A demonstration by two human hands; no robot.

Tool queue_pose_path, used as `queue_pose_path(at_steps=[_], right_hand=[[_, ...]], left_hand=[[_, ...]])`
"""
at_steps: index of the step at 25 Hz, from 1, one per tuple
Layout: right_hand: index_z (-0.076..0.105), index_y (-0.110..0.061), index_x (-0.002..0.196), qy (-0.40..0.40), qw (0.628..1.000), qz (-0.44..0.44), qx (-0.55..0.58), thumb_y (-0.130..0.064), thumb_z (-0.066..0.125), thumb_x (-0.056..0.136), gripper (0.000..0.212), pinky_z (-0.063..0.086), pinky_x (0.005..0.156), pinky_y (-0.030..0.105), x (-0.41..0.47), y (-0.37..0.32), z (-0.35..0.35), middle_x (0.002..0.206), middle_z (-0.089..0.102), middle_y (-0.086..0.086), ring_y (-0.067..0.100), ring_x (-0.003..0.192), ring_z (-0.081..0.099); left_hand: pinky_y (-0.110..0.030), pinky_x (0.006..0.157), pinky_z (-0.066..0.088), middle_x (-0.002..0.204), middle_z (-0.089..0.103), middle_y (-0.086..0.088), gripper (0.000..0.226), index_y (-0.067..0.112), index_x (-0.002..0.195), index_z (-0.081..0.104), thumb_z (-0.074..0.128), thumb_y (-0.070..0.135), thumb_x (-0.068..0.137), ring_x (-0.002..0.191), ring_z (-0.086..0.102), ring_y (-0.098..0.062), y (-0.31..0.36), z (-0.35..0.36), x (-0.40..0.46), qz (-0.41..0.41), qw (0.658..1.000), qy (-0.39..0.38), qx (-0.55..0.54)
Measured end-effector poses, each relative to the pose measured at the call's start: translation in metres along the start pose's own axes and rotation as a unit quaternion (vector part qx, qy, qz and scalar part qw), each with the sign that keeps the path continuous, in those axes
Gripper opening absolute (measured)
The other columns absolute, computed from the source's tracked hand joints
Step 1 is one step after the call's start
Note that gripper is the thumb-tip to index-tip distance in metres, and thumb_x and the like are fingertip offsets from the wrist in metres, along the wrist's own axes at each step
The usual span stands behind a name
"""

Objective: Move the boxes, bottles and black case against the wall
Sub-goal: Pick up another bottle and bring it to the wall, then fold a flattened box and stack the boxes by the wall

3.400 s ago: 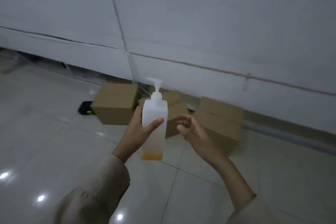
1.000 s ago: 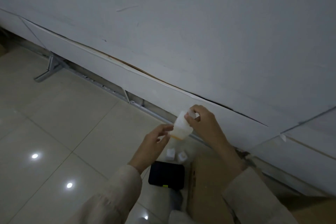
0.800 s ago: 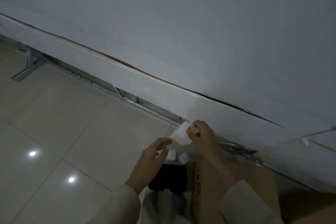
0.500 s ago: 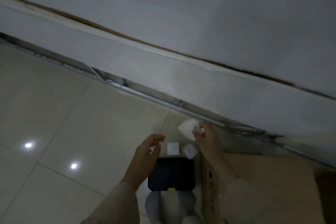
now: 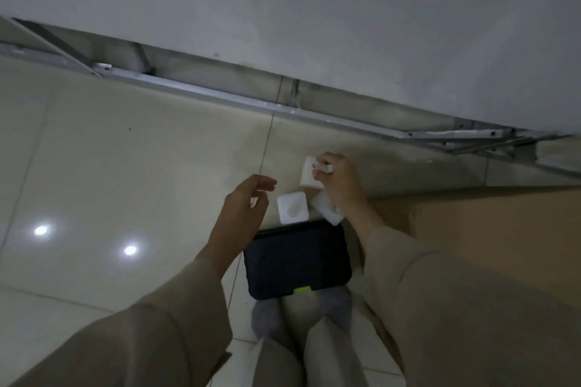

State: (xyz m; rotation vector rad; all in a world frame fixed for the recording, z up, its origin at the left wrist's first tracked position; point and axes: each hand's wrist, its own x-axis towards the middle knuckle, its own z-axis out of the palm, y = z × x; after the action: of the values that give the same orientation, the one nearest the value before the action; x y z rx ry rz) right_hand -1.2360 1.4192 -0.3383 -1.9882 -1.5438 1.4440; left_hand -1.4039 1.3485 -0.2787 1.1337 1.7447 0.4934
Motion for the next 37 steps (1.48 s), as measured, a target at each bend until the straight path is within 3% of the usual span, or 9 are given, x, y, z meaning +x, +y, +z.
queue_pose_path(at_steps=[8,10,14,18,21,23,26,29,37], right_hand=[[0.054,-0.01,0.12,0.006,0.993,0.025,0.117,-0.011,0.057,0.087,0.033,0.041,0.086,0.025,-0.042,-0.012,-0.029,0.127,0.053,0.011,0.02,0.11,0.051],[0.055,-0.012,0.119,0.067,0.985,0.003,0.158,-0.014,0.059,0.087,0.033,0.046,0.09,0.027,-0.067,0.001,-0.056,0.125,0.055,0.009,0.019,0.109,0.054],[0.06,0.001,0.112,0.302,0.95,-0.023,0.079,-0.027,0.051,0.079,0.044,0.027,0.089,-0.004,-0.143,0.055,-0.126,0.111,0.057,0.011,-0.003,0.098,0.043],[0.058,-0.008,0.122,0.396,0.908,0.109,-0.082,-0.022,0.05,0.081,0.043,0.034,0.105,0.037,-0.22,0.142,-0.166,0.133,0.05,0.015,0.028,0.123,0.044],[0.039,-0.028,0.136,0.386,0.862,0.321,-0.077,-0.031,0.053,0.089,0.049,0.014,0.11,0.063,-0.252,0.184,-0.169,0.154,0.024,0.004,0.031,0.142,0.014],[0.031,-0.037,0.138,0.366,0.851,0.377,0.029,-0.037,0.057,0.086,0.058,0.004,0.111,0.06,-0.259,0.194,-0.169,0.157,0.007,0.001,0.029,0.144,-0.001],[0.03,-0.034,0.141,0.351,0.874,0.327,0.081,-0.036,0.059,0.085,0.063,-0.001,0.114,0.046,-0.255,0.193,-0.165,0.158,-0.001,0.007,0.031,0.144,-0.008],[0.035,-0.03,0.139,0.348,0.893,0.273,0.081,-0.035,0.061,0.084,0.061,-0.003,0.114,0.04,-0.243,0.185,-0.169,0.158,0.0,0.007,0.031,0.144,-0.008],[0.02,-0.032,0.144,0.28,0.931,0.201,0.119,-0.03,0.068,0.079,0.081,0.002,0.113,0.059,-0.209,0.168,-0.181,0.156,-0.019,0.006,0.032,0.14,-0.026]], left_hand=[[-0.001,0.071,0.041,0.107,0.061,0.003,0.028,0.02,0.101,0.057,0.042,0.0,0.09,0.098,0.056,-0.013,0.033,0.023,-0.012,0.012,0.998,-0.059,0.006],[-0.001,0.071,0.04,0.109,0.062,0.003,0.026,0.019,0.1,0.057,0.042,0.001,0.09,0.101,0.057,-0.014,0.046,0.04,-0.024,0.027,0.996,-0.09,0.007],[-0.001,0.079,0.04,0.113,0.054,0.004,0.025,0.023,0.107,0.054,0.041,0.005,0.094,0.107,0.052,-0.01,0.081,0.09,-0.051,0.044,0.985,-0.167,-0.015],[-0.024,0.1,0.036,0.132,0.035,0.003,0.043,0.022,0.137,0.033,0.043,0.017,0.095,0.121,0.04,-0.011,0.106,0.145,-0.072,0.019,0.972,-0.232,0.009],[-0.029,0.1,0.035,0.146,0.016,-0.001,0.064,0.029,0.146,0.007,0.044,0.027,0.094,0.124,0.033,-0.012,0.114,0.179,-0.083,-0.014,0.964,-0.262,0.039],[-0.036,0.105,0.036,0.15,0.012,-0.005,0.073,0.038,0.144,-0.003,0.047,0.031,0.092,0.128,0.033,-0.018,0.115,0.195,-0.082,-0.028,0.962,-0.267,0.042],[-0.048,0.104,0.042,0.151,0.021,-0.008,0.073,0.043,0.141,0.005,0.052,0.031,0.087,0.131,0.038,-0.027,0.119,0.201,-0.068,-0.005,0.973,-0.23,0.025],[-0.036,0.105,0.039,0.152,0.019,-0.006,0.064,0.026,0.145,0.016,0.05,0.018,0.092,0.133,0.035,-0.024,0.138,0.204,-0.045,0.048,0.979,-0.191,0.051],[-0.049,0.117,0.002,0.153,-0.029,-0.005,0.084,0.04,0.144,-0.003,0.057,0.043,0.085,0.143,-0.019,-0.031,0.168,0.229,-0.024,0.031,0.952,-0.216,0.215]])
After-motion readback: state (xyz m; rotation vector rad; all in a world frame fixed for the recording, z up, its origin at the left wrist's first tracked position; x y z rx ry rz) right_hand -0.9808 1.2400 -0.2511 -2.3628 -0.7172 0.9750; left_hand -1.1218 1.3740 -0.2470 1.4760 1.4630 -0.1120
